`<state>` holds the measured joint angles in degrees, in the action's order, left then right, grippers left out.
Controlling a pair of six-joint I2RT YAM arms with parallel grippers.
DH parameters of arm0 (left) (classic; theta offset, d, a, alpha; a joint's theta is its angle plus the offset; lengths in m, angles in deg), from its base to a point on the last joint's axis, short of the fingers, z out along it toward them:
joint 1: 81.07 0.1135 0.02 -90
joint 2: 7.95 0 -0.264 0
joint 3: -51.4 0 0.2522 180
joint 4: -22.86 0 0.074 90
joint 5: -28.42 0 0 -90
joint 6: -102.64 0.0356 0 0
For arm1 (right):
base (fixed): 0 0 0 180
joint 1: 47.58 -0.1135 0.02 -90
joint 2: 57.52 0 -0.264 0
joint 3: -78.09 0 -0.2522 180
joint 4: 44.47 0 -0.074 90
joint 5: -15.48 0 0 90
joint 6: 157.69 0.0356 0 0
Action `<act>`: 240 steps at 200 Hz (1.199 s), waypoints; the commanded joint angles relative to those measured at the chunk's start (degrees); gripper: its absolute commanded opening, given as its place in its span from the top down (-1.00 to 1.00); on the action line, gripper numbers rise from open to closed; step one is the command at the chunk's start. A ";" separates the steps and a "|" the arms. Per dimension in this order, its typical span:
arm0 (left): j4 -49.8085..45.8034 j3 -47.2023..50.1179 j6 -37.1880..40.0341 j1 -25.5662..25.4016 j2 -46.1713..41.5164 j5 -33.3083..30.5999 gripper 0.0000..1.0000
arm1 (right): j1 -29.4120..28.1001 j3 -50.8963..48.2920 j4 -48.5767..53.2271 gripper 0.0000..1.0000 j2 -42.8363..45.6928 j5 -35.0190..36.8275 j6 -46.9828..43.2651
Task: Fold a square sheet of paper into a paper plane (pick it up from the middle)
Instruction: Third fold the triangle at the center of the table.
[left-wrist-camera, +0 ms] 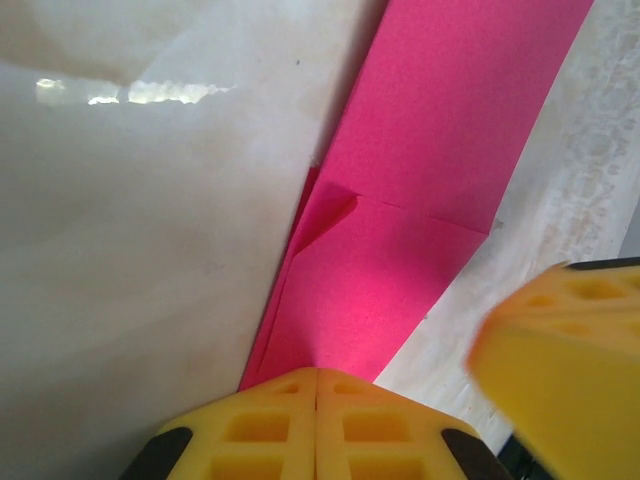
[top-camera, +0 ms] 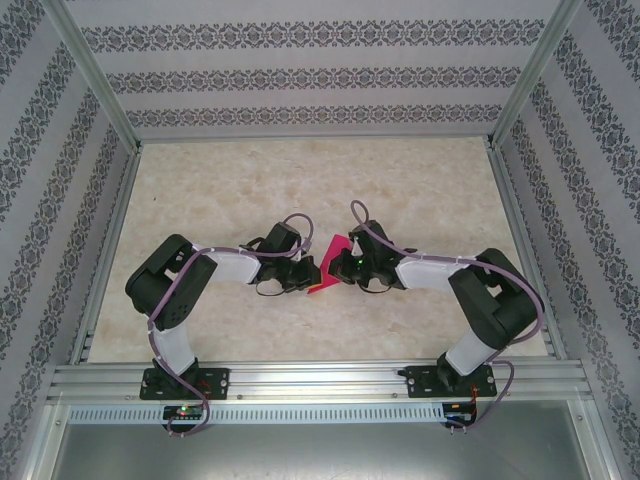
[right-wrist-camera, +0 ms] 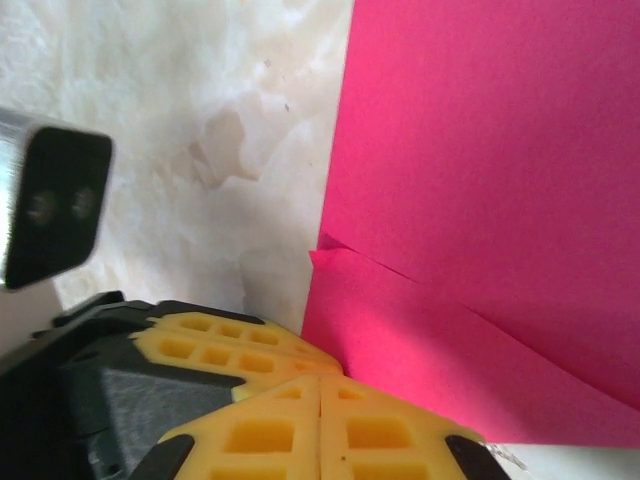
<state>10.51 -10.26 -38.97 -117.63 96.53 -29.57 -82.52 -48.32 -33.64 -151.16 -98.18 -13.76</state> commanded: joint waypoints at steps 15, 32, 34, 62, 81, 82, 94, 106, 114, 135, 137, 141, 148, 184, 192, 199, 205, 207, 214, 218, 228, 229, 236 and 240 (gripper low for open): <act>-7.21 0.35 2.04 -0.10 2.36 -6.14 0.84 | -0.60 -0.66 -2.01 0.89 -4.58 2.54 1.53; -7.55 0.48 2.13 -0.10 2.60 -6.41 0.86 | -0.09 -1.31 -2.61 0.89 -6.05 3.11 1.57; -7.56 0.49 2.09 -0.10 2.57 -6.43 0.87 | 0.03 -1.40 -2.67 0.89 -6.18 3.14 1.60; -8.75 1.03 2.79 -0.09 2.56 -7.72 0.91 | 1.17 -2.30 -2.04 0.89 -5.56 4.15 1.79; -9.63 1.44 3.18 -0.12 2.71 -8.70 0.95 | 2.53 -2.68 -0.82 0.88 -4.31 4.90 0.94; -9.65 1.46 3.19 -0.11 2.72 -8.71 0.95 | 2.65 -2.71 -0.83 0.88 -4.24 4.92 0.88; -9.63 1.77 3.28 -0.10 3.03 -8.71 0.97 | 3.97 -3.30 -1.06 0.86 -3.48 4.71 0.39; -9.52 1.86 3.37 -0.14 3.20 -8.68 0.98 | 5.43 -3.79 -2.00 0.86 -3.08 3.76 -0.29; -9.58 1.91 3.45 -0.09 3.36 -8.64 0.99 | 6.47 -3.95 -2.22 0.85 -2.87 3.05 -0.97; -9.15 2.25 3.36 -0.10 3.47 -8.64 1.00 | 8.55 -4.24 -2.34 0.83 -2.69 1.90 -2.80; -9.19 2.28 3.36 -0.10 3.49 -8.68 1.00 | 8.74 -4.24 -2.29 0.83 -2.68 1.87 -3.09; -9.23 2.27 3.32 -0.09 3.47 -8.70 1.00 | 9.18 -4.24 -1.97 0.82 -2.62 1.79 -3.63; -9.15 2.28 3.33 -0.15 3.39 -8.65 1.00 | 9.92 -4.43 -1.44 0.82 -2.59 2.01 -4.32; -9.15 2.09 3.41 -0.11 3.21 -8.38 1.00 | 13.52 -7.84 -6.91 0.81 -3.08 0.48 -5.58; -9.21 1.99 3.54 -0.10 3.26 -8.29 1.00 | 14.04 -8.60 -8.49 0.81 -2.91 0.31 -5.61; -9.15 1.93 3.63 -0.10 3.21 -8.23 1.00 | 14.41 -9.20 -10.15 0.81 -2.62 -0.36 -5.60; -9.23 1.84 3.68 -0.09 3.20 -8.17 1.00 | 14.70 -9.46 -11.14 0.81 -2.32 -1.14 -5.60; -9.28 1.80 3.71 -0.09 3.25 -8.16 1.00 | 14.78 -9.50 -11.37 0.81 -2.19 -1.30 -5.55; -9.44 1.67 3.79 -0.10 3.19 -8.10 1.00 | 15.02 -9.51 -11.41 0.81 -1.35 -1.62 -5.24; -9.50 1.67 3.84 -0.09 3.16 -8.15 1.00 | 14.95 -9.51 -11.55 0.81 -0.61 -1.79 -5.17; -9.73 1.52 4.06 -0.14 3.17 -8.11 1.00 | 14.93 -9.43 -11.51 0.80 1.92 -1.72 -5.00; -9.74 1.55 4.06 -0.12 3.13 -8.11 1.00 | 14.96 -9.43 -11.49 0.80 2.21 -1.69 -5.03; -9.81 1.58 4.14 -0.12 3.07 -8.15 1.00 | 14.93 -9.35 -10.82 0.80 4.07 -1.04 -4.80; -9.84 1.55 4.15 -0.10 3.09 -8.12 1.00 | 14.90 -9.29 -10.16 0.79 5.11 -0.80 -4.78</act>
<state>9.49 -10.54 -36.88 -117.63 96.53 -30.16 -68.75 -56.95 -44.94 -151.47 -103.25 -16.88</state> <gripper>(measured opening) 0.068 0.099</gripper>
